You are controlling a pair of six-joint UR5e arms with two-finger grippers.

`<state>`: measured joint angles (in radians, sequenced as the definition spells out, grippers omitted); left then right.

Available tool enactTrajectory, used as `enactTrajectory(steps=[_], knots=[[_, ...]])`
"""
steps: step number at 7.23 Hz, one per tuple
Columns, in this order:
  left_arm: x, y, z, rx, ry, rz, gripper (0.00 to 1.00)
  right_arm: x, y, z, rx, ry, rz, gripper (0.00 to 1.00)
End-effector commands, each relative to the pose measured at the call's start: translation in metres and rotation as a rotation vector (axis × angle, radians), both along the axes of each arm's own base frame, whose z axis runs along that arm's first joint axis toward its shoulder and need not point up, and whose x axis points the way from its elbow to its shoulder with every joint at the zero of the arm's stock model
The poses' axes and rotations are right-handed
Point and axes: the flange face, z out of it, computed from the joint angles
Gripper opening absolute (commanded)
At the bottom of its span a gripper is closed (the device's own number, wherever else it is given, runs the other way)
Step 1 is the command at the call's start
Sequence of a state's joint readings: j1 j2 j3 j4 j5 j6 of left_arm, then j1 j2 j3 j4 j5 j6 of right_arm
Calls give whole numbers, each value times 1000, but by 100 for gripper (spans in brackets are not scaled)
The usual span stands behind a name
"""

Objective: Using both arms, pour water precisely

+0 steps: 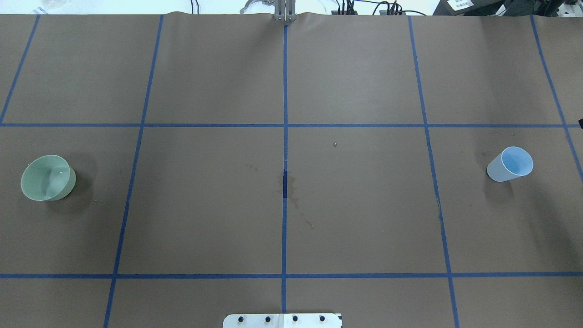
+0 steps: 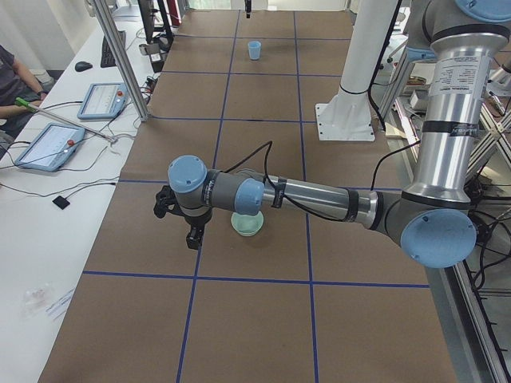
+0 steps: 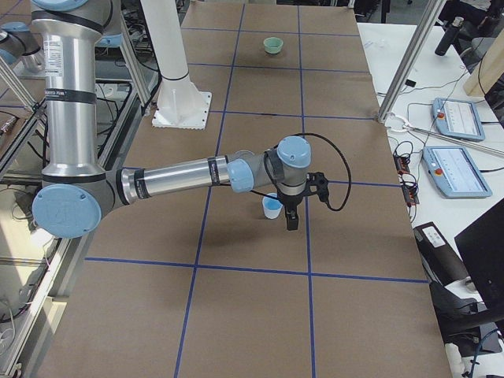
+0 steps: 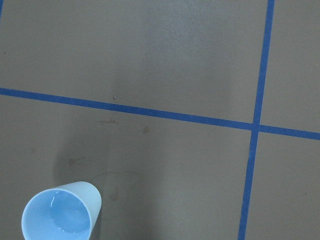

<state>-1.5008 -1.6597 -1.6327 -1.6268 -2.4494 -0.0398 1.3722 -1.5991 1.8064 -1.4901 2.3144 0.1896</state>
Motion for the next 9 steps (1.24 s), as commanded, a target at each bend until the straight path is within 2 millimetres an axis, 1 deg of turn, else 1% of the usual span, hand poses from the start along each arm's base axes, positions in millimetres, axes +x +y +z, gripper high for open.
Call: enactTrajectory(steps=[1, 2, 3, 4, 5, 6, 7, 8, 9], knots=[[64, 8, 8, -65, -11, 50, 100, -1, 0, -5, 11, -2, -2, 99], [110, 9, 4, -54, -68, 58, 99, -1, -2, -7, 13, -3, 0, 99], [148, 26, 16, -53, -80, 63, 98, -2, -2, -6, 12, -1, -3, 99], [164, 42, 34, -36, -73, 85, 97, -3, -4, -6, 11, 0, -2, 99], [173, 49, 52, -35, -71, 104, 97, -4, -4, -6, 16, -1, -5, 99], [182, 53, 52, -45, -62, 110, 97, -6, -4, -6, 16, -3, -8, 99], [185, 54, 59, -53, -66, 122, 94, -7, -4, -7, 15, -4, -12, 99], [193, 57, 64, -64, -70, 134, 91, -8, -4, -4, 9, -3, -13, 99], [198, 59, 65, -68, -70, 144, 73, -10, -3, -3, 5, -2, -15, 99]])
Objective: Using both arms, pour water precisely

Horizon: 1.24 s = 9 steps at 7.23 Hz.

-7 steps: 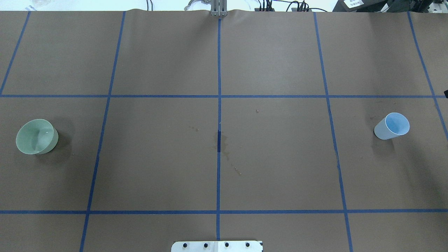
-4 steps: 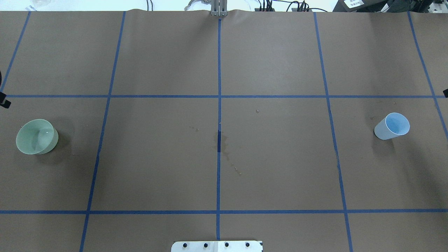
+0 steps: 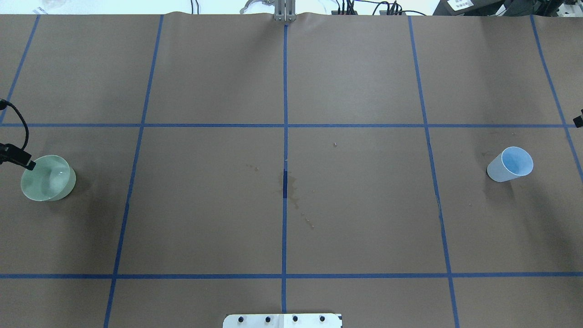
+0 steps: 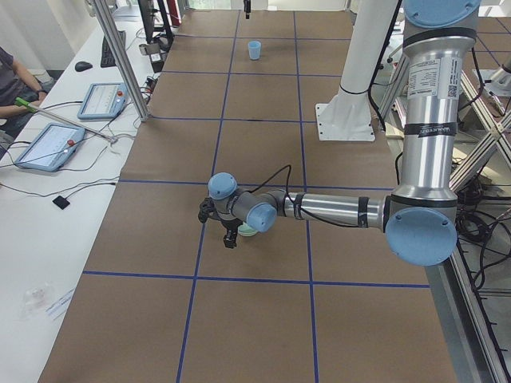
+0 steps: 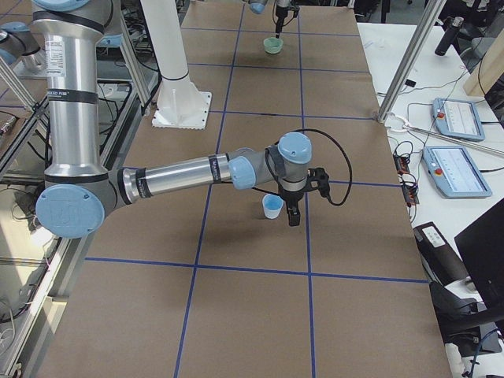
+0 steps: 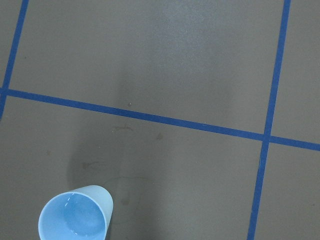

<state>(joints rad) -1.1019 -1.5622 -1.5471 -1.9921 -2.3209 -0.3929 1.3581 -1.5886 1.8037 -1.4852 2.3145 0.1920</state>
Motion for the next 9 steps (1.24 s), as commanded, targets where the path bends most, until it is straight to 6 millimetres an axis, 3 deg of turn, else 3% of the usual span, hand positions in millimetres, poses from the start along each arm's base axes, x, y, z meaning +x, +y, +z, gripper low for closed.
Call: enactTrajectory(steps=[1, 3, 5, 6, 7, 9], knots=[[8, 4, 4, -13, -2, 13, 56, -2, 0, 3, -4, 2, -5, 99], [11, 5, 4, -16, -2, 19, 36, -2, 0, 3, -7, 2, -4, 99], [12, 5, 4, -18, 0, 20, 4, -3, -1, 1, -1, 1, -4, 99], [18, 4, -7, -37, 60, 46, 0, -3, -2, -1, 2, 0, -4, 99], [25, 4, -28, -70, 154, 80, 0, -3, -2, -3, 7, -1, -4, 99], [41, -22, -100, -126, 223, -3, 0, -3, -2, -4, 8, -1, -4, 99]])
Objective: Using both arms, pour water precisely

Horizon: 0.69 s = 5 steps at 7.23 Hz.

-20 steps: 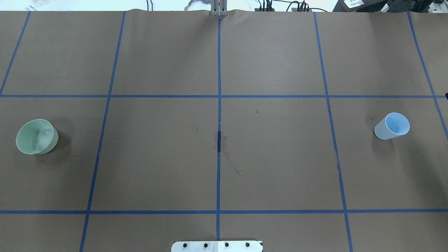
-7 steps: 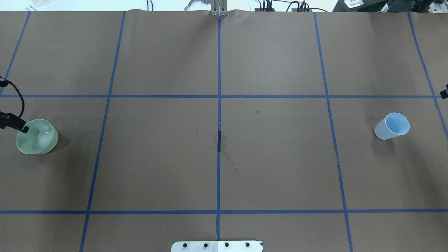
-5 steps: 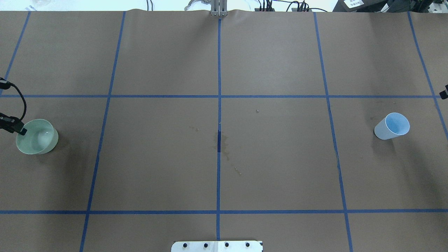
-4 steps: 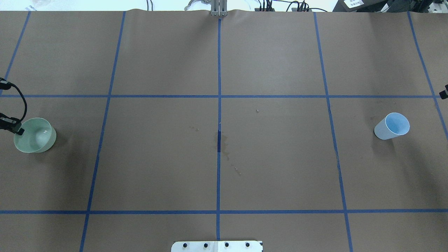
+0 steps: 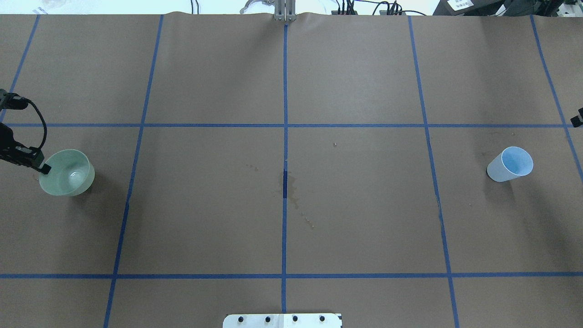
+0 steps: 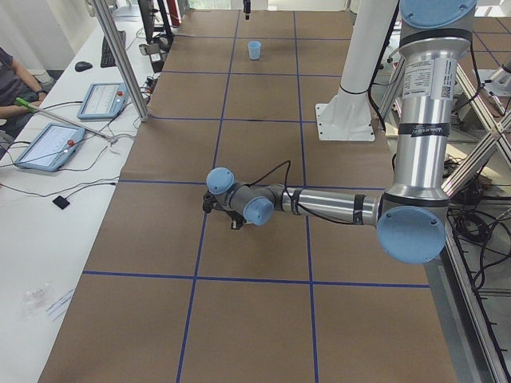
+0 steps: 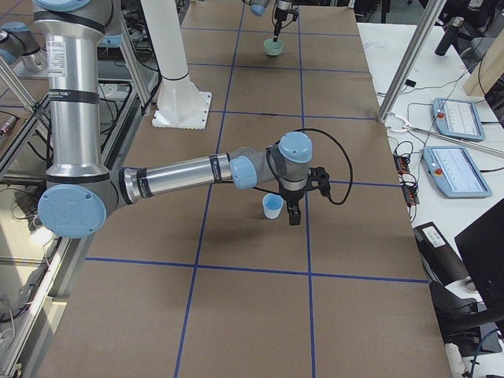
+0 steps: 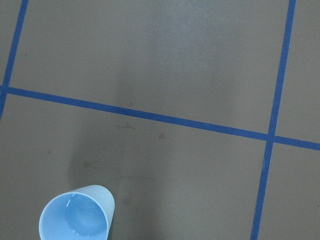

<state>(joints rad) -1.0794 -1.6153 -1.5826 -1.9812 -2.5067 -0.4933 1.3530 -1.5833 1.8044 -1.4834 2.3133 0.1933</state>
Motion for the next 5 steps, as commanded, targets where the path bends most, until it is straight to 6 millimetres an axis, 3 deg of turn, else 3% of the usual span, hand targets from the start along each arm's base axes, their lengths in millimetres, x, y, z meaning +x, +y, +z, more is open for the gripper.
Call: enactTrajectory(steps=[1, 2, 4, 5], knots=[[22, -36, -84, -63, 69, -88, 0, 0, 0, -1, 3, -1, 0, 99], [45, -50, -127, -73, 92, -110, 0, 0, 0, -1, 3, -1, 0, 99], [141, -48, -210, -33, 93, -101, 0, 0, 0, -2, 1, -2, 1, 99], [186, -36, -244, -103, 84, -115, 0, 0, 0, 0, -1, -1, 1, 99]])
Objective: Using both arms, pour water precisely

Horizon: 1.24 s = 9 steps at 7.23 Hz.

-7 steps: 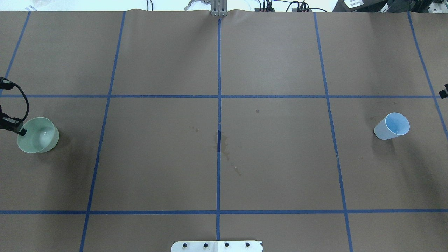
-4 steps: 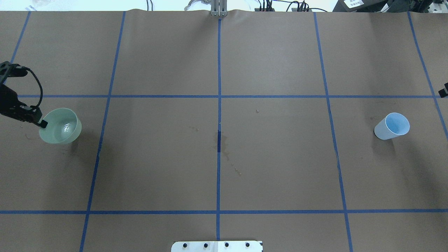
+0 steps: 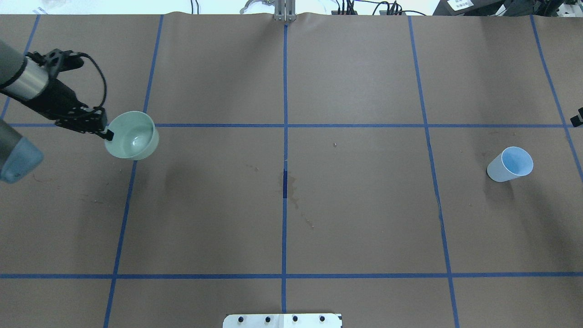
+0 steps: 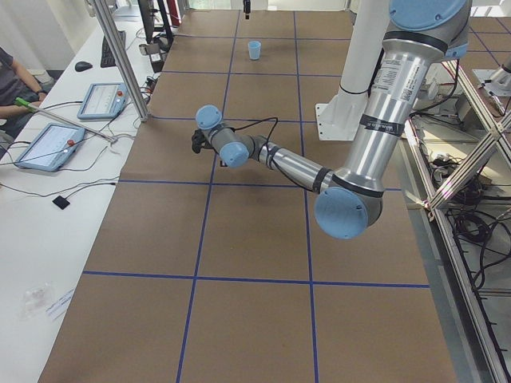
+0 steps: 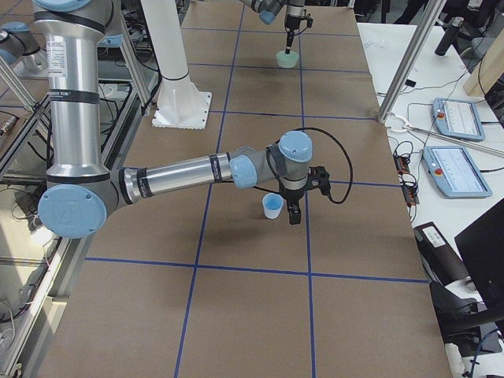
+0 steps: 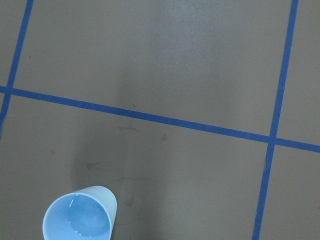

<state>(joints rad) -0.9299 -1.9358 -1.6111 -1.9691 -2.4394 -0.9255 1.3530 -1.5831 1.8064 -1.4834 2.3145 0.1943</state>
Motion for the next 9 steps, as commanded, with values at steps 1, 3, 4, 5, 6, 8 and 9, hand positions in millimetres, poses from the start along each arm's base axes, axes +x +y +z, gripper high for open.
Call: enactTrajectory(steps=[1, 3, 4, 5, 6, 8, 9], knots=[[108, 32, -80, -83, -49, -10, 0, 0, -1, 0, -1, -1, 1, 99], [191, 64, -185, -110, -154, 14, 0, 0, -1, -1, 2, -1, 0, 99], [209, 69, -194, -103, -156, 31, 0, 0, -1, 0, -1, 0, 0, 99], [232, 62, -191, -107, -183, 33, 0, 0, -1, 1, -3, 0, 0, 99], [243, 62, -189, -116, -192, 37, 0, 0, -1, 1, -3, -1, 0, 99], [246, 64, -191, -143, -142, -4, 0, 0, -1, 2, -5, -1, 0, 99], [250, 63, -185, -144, -142, -4, 0, 0, -1, 3, -6, -1, 0, 99]])
